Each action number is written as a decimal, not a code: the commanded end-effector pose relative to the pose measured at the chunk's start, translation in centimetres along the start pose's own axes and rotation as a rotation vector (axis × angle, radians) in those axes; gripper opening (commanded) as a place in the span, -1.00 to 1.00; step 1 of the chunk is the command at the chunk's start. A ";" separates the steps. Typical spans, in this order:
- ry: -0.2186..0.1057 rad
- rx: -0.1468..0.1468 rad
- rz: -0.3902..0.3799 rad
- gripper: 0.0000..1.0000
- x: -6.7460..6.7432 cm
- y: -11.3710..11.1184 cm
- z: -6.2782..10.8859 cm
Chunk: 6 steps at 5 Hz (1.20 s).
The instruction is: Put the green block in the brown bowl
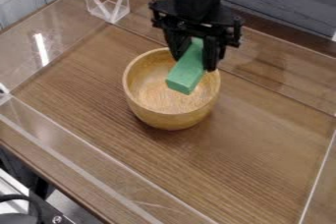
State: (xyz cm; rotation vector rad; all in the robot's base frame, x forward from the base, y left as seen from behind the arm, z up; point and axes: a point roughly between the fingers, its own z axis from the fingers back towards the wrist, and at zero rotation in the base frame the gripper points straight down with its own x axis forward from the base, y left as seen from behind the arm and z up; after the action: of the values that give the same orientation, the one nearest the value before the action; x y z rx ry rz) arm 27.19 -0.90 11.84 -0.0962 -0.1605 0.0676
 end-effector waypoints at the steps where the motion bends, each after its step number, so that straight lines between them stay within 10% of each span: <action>1: -0.038 0.010 0.018 -1.00 0.4 0.5 0.2; 6: -0.056 0.035 0.015 -1.00 0.1 1.4 -1.5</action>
State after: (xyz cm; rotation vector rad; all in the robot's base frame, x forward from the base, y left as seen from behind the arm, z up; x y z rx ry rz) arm 26.97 0.03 9.43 -0.0641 -0.1791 0.0826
